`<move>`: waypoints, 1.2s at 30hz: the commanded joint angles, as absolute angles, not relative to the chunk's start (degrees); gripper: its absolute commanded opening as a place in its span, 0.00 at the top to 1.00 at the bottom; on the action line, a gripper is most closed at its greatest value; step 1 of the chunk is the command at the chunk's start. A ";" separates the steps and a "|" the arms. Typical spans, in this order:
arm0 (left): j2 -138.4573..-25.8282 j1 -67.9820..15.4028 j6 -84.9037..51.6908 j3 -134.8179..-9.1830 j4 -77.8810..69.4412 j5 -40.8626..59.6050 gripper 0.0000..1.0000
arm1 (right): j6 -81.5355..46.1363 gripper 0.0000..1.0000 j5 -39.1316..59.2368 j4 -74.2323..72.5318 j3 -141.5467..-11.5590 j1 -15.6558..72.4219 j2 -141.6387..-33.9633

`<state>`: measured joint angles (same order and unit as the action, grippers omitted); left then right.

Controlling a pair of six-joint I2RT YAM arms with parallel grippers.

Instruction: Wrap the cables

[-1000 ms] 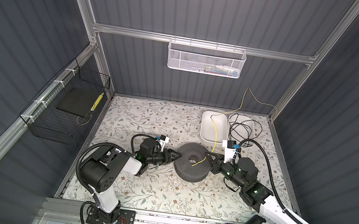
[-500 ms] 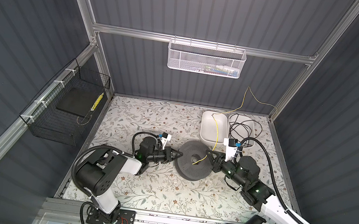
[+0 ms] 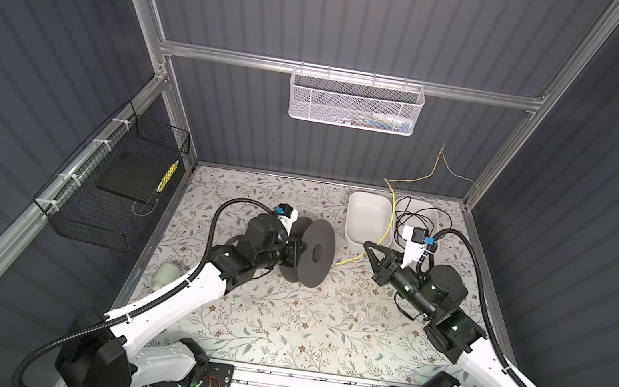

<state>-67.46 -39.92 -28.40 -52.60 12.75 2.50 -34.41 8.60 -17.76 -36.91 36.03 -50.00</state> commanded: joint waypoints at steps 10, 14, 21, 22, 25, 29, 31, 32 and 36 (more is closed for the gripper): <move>-74.23 -53.99 -27.90 -57.32 14.15 -33.59 1.00 | -36.13 1.00 7.82 -20.17 -35.51 35.44 -49.41; -78.13 -55.32 -28.62 -58.08 11.06 -34.13 1.00 | -36.59 1.00 7.80 -20.13 -34.73 35.24 -48.96; -79.10 -55.36 -29.44 -57.53 10.24 -32.69 0.91 | -36.32 1.00 7.91 -19.62 -34.23 34.97 -48.25; -79.10 -55.30 -29.16 -57.65 10.35 -32.45 0.87 | -36.34 1.00 7.99 -19.82 -34.11 34.94 -48.34; -79.06 -55.32 -28.59 -57.69 11.03 -32.05 0.86 | -36.10 1.00 8.26 -19.95 -34.02 34.83 -48.60; -78.79 -55.32 -27.47 -58.02 11.54 -31.17 0.73 | -36.46 1.00 8.48 -20.39 -33.89 34.60 -48.69; -78.21 -55.29 -26.25 -59.11 12.33 -30.16 0.67 | -36.66 1.00 8.79 -20.56 -33.84 34.55 -48.97; -77.69 -55.31 -25.74 -60.16 13.35 -29.38 0.62 | -36.66 1.00 8.94 -20.57 -33.93 34.63 -49.09; -74.39 -55.30 -22.83 -65.43 18.25 -23.53 0.48 | -36.09 1.00 9.46 -20.41 -34.75 34.58 -50.44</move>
